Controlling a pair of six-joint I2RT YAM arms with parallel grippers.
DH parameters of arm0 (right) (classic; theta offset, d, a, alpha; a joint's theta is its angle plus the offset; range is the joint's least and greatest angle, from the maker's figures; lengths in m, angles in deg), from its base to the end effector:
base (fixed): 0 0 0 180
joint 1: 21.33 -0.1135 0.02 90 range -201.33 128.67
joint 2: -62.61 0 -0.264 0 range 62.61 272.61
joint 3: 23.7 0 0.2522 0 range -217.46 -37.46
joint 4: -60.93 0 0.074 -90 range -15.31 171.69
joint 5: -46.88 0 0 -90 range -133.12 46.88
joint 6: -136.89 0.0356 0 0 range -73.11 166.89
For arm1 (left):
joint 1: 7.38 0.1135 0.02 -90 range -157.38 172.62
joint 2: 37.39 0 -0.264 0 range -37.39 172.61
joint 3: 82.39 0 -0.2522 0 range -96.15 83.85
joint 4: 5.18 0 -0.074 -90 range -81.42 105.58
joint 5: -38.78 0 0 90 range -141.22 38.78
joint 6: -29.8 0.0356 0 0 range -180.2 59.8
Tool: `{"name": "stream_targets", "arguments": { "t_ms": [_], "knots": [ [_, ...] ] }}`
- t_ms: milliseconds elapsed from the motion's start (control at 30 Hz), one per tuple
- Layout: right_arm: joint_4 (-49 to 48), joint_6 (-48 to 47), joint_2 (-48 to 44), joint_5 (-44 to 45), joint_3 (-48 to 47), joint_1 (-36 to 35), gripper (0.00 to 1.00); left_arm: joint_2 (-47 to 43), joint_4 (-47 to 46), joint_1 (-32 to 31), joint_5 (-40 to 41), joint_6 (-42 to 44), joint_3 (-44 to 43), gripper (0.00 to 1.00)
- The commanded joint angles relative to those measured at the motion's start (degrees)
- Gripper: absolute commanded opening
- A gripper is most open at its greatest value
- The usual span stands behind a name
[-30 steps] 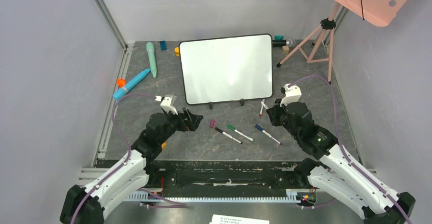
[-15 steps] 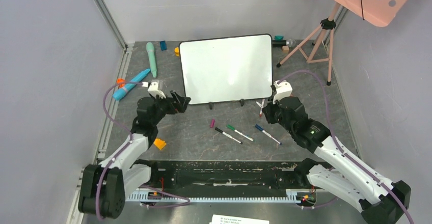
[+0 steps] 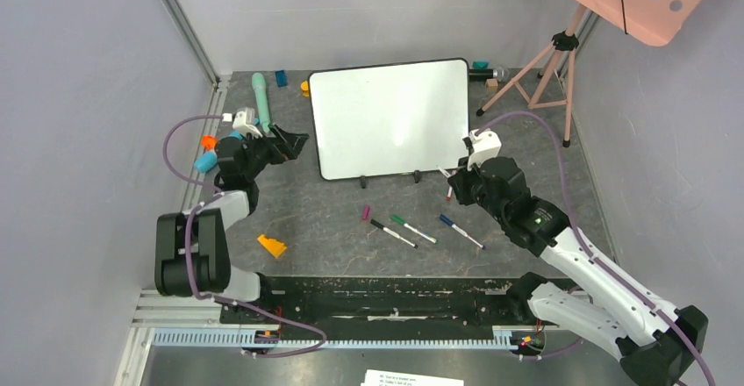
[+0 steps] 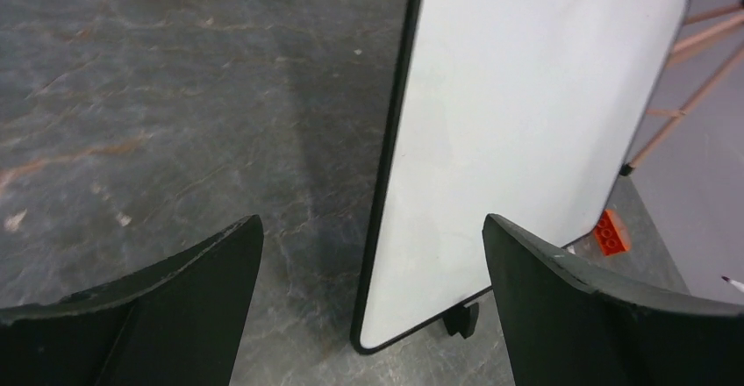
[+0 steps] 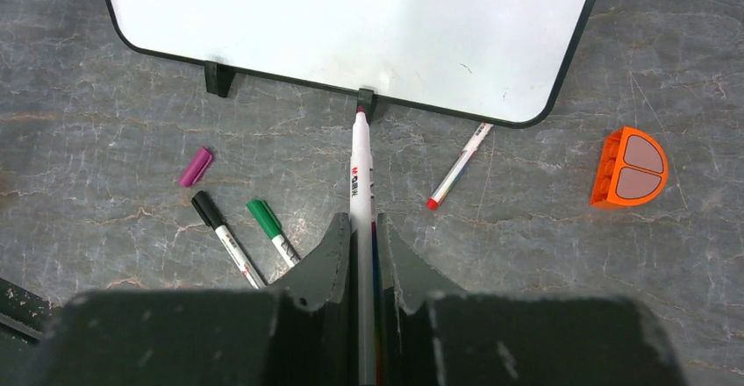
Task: Write a sentence on the whiteboard
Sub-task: Move the whiteboard to the center of the board.
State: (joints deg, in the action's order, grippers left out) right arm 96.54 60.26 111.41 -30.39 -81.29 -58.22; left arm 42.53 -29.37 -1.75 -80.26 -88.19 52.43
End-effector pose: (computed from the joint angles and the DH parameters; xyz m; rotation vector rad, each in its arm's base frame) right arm 0.1586 0.1092 0.3016 -0.2784 2.0229 0.3263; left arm 0.2847 0.0107 0.2105 -0.1454 1.7821 -0.7257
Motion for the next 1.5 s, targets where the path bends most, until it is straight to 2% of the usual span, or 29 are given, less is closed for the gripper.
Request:
{"name": "stream_targets", "arguments": {
  "t_ms": [0, 100, 167, 267, 300, 367, 433, 800, 867, 1033, 1233, 1467],
  "knots": [
    [-1.8, -1.1, 1.2, -0.1, -2.5, 0.1, 0.00, 7.6, -20.4, 0.9, -14.7, -4.3, -2.6, 1.00],
    [-2.3, -1.5, 2.7, -0.5, -3.2, 0.1, 0.00, 15.2, -22.9, 0.9, -19.0, -8.0, -8.0, 1.00],
    [-2.6, -2.0, 3.5, -0.4, -3.6, 0.1, 0.00, 21.6, -24.3, 1.0, -26.4, -12.6, -15.2, 1.00],
    [-3.1, -3.0, 4.6, -0.2, -4.2, 0.2, 0.00, 28.5, -42.8, 1.6, -29.2, -24.5, -17.7, 1.00],
    [-3.2, -3.2, 4.9, 0.0, -4.2, 0.2, 0.00, 29.3, -43.4, 1.6, -29.1, -24.8, -18.4, 1.00],
    [-3.6, -3.4, 5.2, 0.2, -4.2, 0.3, 0.00, 31.2, -37.5, 1.5, -30.7, -22.6, -21.9, 1.00],
    [-3.9, -3.6, 5.5, 0.2, -4.2, 0.5, 0.00, 33.0, -35.7, 1.6, -32.1, -22.2, -23.7, 1.00],
    [-5.5, -3.4, 5.7, -0.6, -3.0, 0.8, 0.00, 39.7, -43.2, 0.1, -38.5, -28.3, -25.6, 0.98],
    [-5.5, -3.3, 5.2, -0.7, -2.6, 0.7, 0.00, 40.0, -43.4, -0.4, -39.6, -29.0, -25.9, 0.88],
    [-5.6, -3.0, 3.9, -1.0, -1.7, 0.9, 0.00, 40.5, -43.2, -1.9, -41.7, -29.7, -25.4, 0.71],
    [-5.2, -2.1, 1.6, -1.5, -0.7, 0.9, 0.00, 41.3, -46.1, -2.0, -43.0, -33.4, -23.6, 0.43],
    [-3.6, -1.9, -0.4, -1.2, -0.8, 0.8, 0.00, 44.2, -50.3, -2.3, -43.6, -38.5, -24.8, 0.22]
  ]
}}
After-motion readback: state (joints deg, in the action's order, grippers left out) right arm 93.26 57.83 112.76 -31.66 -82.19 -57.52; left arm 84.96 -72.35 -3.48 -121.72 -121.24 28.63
